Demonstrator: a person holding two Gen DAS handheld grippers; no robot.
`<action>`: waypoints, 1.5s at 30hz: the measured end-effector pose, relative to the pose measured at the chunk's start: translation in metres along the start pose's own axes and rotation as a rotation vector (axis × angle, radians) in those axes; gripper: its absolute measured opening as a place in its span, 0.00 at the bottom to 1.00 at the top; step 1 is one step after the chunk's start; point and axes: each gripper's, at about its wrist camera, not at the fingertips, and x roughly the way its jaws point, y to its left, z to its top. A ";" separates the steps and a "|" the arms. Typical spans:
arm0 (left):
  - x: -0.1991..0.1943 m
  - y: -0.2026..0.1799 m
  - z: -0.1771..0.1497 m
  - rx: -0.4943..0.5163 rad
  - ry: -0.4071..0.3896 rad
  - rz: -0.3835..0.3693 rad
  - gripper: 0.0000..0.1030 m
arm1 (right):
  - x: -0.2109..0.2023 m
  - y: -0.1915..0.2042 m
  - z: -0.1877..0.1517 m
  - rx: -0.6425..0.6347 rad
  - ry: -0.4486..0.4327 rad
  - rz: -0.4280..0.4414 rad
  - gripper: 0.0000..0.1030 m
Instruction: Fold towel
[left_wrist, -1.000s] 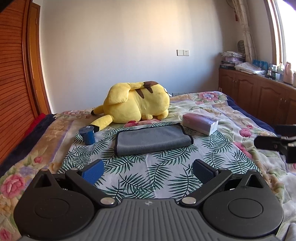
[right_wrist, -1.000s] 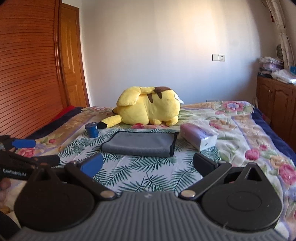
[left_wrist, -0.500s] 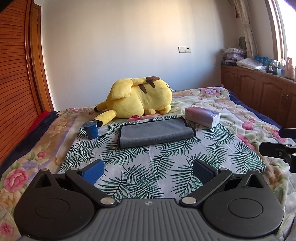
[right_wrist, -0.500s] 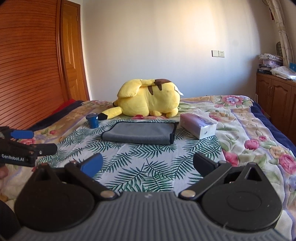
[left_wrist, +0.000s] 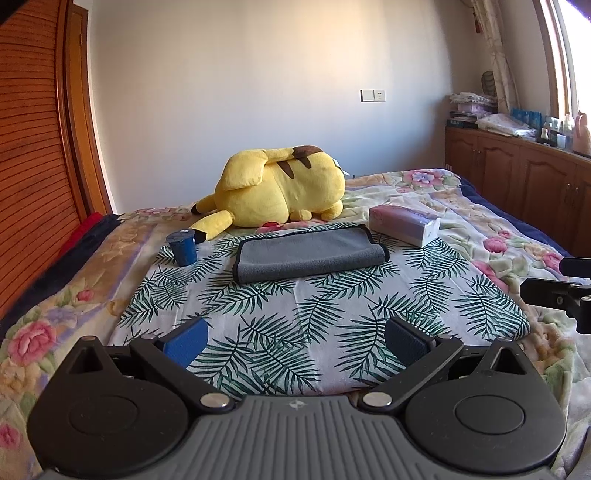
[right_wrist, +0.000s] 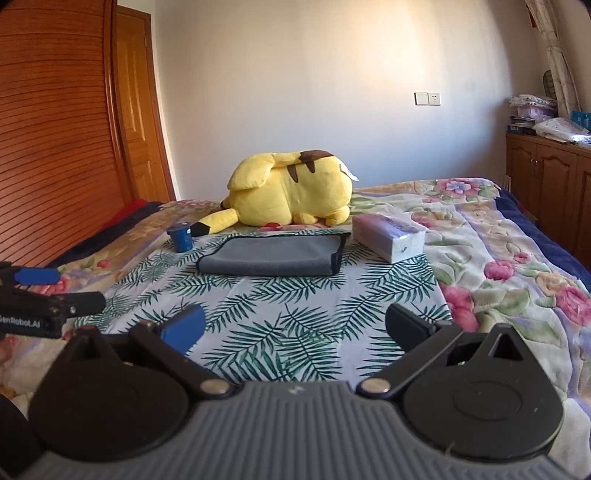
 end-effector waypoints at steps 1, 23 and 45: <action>-0.001 0.000 -0.001 -0.006 0.001 0.001 1.00 | -0.001 -0.001 -0.001 -0.002 -0.002 -0.003 1.00; -0.029 -0.006 0.014 -0.001 -0.106 0.028 1.00 | -0.017 -0.002 0.007 0.006 -0.087 0.008 1.00; -0.041 -0.010 0.019 -0.025 -0.190 0.045 1.00 | -0.030 -0.004 0.011 -0.013 -0.184 -0.031 1.00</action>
